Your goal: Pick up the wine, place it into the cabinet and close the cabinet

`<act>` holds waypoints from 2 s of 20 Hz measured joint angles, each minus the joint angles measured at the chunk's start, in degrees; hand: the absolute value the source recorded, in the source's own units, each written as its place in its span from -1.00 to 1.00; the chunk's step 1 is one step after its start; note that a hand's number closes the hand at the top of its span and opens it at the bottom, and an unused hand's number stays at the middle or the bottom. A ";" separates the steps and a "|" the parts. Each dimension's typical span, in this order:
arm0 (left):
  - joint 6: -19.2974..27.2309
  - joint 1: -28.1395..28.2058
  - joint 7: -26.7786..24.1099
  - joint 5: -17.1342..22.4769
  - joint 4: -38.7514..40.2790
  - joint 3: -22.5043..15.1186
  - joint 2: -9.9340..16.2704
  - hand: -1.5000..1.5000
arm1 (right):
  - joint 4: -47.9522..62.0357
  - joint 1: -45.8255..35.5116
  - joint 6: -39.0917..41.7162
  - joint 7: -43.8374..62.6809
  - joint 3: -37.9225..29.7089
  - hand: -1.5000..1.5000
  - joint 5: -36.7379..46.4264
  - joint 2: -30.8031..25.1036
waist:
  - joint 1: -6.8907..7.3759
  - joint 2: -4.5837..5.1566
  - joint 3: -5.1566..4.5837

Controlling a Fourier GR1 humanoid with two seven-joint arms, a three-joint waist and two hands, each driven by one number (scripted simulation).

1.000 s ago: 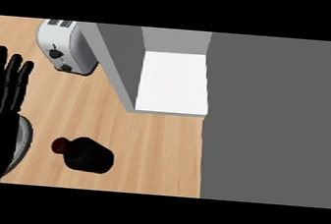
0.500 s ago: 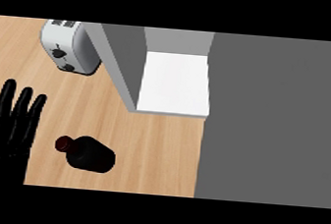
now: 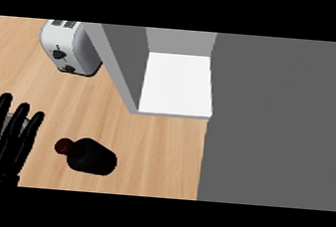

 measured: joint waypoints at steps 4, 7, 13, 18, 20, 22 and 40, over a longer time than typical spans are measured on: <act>2.53 -1.64 3.52 -0.94 -0.59 -0.52 0.86 -1.00 | -0.48 0.10 -0.48 1.24 1.18 -1.00 0.08 0.02 | -0.03 -0.11 0.01; 3.89 -2.45 5.49 -1.63 -0.98 -0.47 1.54 -1.00 | -0.64 -0.25 -1.43 1.95 2.26 -1.00 0.31 0.45 | 0.06 -0.19 0.00; 6.48 -4.64 9.35 -3.38 -2.45 0.30 3.23 -1.00 | -1.06 0.28 -2.27 2.16 3.31 -1.00 0.84 0.39 | 0.03 -0.40 0.00; 8.76 -5.93 12.15 -4.98 -3.78 0.97 3.97 -1.00 | -1.39 -0.43 -3.35 3.00 4.39 -1.00 1.42 0.31 | 0.09 -0.47 -0.01; 9.40 -6.21 12.67 -5.48 -4.13 1.63 4.32 -1.00 | -1.48 -0.72 -3.70 3.29 4.32 -1.00 1.64 0.11 | 0.15 -0.48 -0.03; 9.76 -6.43 12.89 -5.84 -4.39 2.65 4.68 -1.00 | -1.59 -0.38 -3.96 3.18 5.00 -1.00 1.91 0.18 | 0.13 -0.55 -0.04; 4.53 -0.98 6.31 -5.85 -2.17 10.46 4.21 -1.00 | -2.39 2.88 -4.73 1.13 6.06 -1.00 3.92 0.41 | -0.15 -0.12 -0.13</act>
